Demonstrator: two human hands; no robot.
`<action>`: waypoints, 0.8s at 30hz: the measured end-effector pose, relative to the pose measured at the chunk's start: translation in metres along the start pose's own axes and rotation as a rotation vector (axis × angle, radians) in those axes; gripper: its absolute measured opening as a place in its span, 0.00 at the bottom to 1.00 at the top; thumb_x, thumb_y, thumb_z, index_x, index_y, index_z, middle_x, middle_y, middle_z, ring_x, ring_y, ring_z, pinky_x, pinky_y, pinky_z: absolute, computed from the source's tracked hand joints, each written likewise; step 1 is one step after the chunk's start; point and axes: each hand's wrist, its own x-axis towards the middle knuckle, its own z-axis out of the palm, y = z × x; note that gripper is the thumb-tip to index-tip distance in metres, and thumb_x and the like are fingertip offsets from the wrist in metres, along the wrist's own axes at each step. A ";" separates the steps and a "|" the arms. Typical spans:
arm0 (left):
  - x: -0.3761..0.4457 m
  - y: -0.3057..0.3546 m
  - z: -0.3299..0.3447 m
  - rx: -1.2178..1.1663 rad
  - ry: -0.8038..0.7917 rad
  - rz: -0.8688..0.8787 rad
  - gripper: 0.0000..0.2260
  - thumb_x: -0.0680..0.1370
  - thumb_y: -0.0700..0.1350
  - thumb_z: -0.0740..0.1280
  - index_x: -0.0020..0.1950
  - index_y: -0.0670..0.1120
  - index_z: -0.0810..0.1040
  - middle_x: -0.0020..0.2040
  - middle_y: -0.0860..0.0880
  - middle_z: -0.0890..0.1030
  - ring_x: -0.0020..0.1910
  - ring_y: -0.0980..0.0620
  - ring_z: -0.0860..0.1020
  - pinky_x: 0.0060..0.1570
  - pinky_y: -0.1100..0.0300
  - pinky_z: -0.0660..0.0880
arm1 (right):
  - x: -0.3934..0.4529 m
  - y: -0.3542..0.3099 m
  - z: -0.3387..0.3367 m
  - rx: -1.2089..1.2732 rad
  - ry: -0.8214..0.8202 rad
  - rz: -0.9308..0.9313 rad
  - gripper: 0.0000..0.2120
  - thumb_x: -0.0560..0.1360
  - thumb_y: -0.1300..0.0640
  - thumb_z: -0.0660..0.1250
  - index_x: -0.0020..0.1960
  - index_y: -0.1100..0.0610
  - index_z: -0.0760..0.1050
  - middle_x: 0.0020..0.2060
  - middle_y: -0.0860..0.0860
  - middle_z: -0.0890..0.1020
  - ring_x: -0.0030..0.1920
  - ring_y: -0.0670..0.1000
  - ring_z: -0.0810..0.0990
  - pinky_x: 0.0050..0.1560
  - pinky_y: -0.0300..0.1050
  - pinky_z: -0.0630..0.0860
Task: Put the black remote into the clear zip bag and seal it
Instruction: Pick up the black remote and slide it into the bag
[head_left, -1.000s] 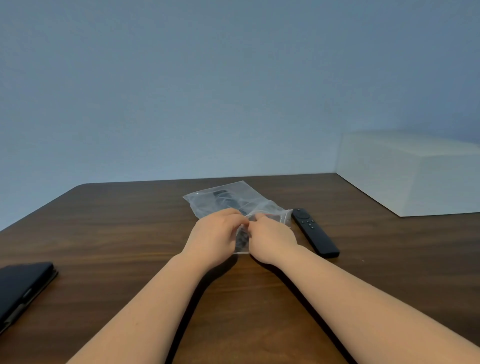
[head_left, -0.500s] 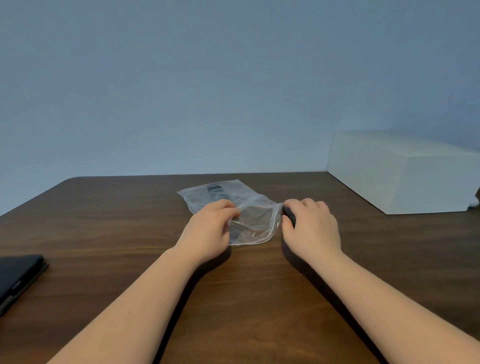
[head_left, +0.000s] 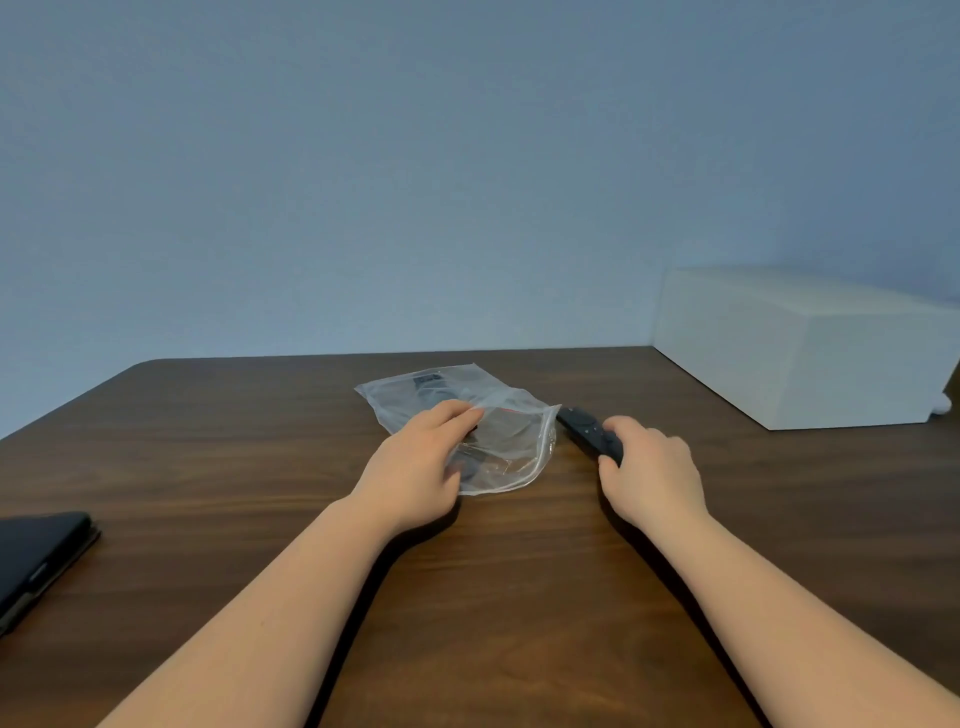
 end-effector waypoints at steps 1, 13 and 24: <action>0.000 0.000 0.001 0.000 -0.003 -0.004 0.28 0.74 0.40 0.63 0.72 0.52 0.60 0.71 0.54 0.65 0.66 0.52 0.67 0.56 0.59 0.71 | 0.000 -0.001 -0.003 0.078 0.057 -0.039 0.18 0.77 0.55 0.62 0.66 0.51 0.69 0.56 0.54 0.80 0.57 0.58 0.74 0.51 0.52 0.76; 0.003 -0.005 0.005 0.035 0.020 -0.064 0.33 0.73 0.46 0.66 0.74 0.52 0.52 0.74 0.54 0.60 0.69 0.51 0.64 0.58 0.55 0.72 | -0.032 -0.028 -0.034 0.274 -0.042 -0.421 0.06 0.72 0.49 0.66 0.49 0.43 0.76 0.39 0.42 0.81 0.40 0.45 0.78 0.41 0.41 0.77; 0.004 -0.002 0.008 0.050 0.036 0.104 0.32 0.72 0.41 0.67 0.73 0.49 0.58 0.72 0.51 0.65 0.59 0.48 0.70 0.60 0.53 0.72 | -0.026 -0.060 0.005 -0.146 0.062 -0.522 0.11 0.79 0.52 0.58 0.58 0.56 0.68 0.53 0.55 0.74 0.50 0.57 0.75 0.41 0.50 0.75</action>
